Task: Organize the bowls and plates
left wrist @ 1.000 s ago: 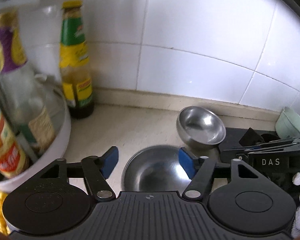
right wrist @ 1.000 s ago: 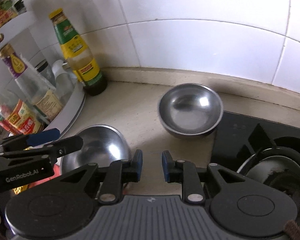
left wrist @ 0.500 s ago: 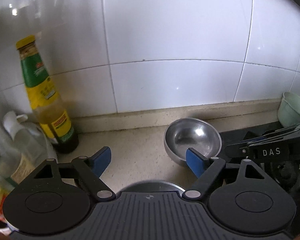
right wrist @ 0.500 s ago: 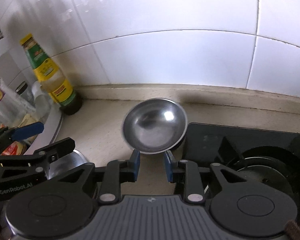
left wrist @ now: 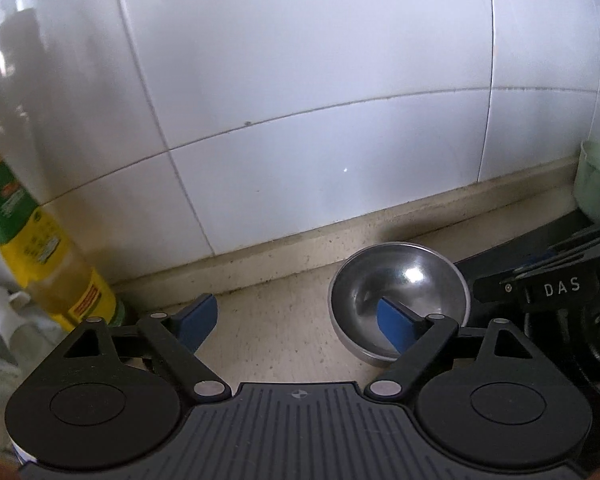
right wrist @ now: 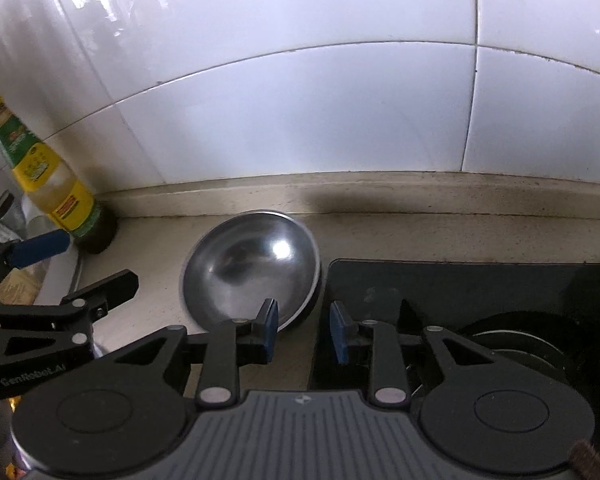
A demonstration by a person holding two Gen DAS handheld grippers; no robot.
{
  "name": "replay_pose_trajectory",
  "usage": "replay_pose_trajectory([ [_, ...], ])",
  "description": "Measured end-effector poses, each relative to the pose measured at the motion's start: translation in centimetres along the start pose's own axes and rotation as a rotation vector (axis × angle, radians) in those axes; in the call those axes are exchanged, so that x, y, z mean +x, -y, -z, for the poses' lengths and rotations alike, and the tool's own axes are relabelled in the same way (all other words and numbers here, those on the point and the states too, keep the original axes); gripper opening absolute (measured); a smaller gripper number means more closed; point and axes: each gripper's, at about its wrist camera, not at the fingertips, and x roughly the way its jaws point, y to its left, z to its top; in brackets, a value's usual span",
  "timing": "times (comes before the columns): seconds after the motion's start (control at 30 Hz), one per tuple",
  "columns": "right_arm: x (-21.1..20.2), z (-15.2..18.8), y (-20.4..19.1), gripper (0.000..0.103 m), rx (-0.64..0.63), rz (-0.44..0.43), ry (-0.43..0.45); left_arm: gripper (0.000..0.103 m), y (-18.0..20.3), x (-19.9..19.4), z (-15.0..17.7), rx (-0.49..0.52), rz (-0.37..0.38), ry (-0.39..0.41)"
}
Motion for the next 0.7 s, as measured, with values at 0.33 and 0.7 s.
replay_pose_trajectory([
  [0.33, 2.5, -1.1, 0.6, 0.029, 0.024, 0.005, -0.028, 0.091, -0.5, 3.6, -0.8, -0.035, 0.084, -0.096],
  [0.7, 4.2, -1.5, 0.0, 0.029, 0.001, -0.016, -0.057, 0.073, -0.3, 7.7, -1.1, -0.045, 0.162, -0.247],
])
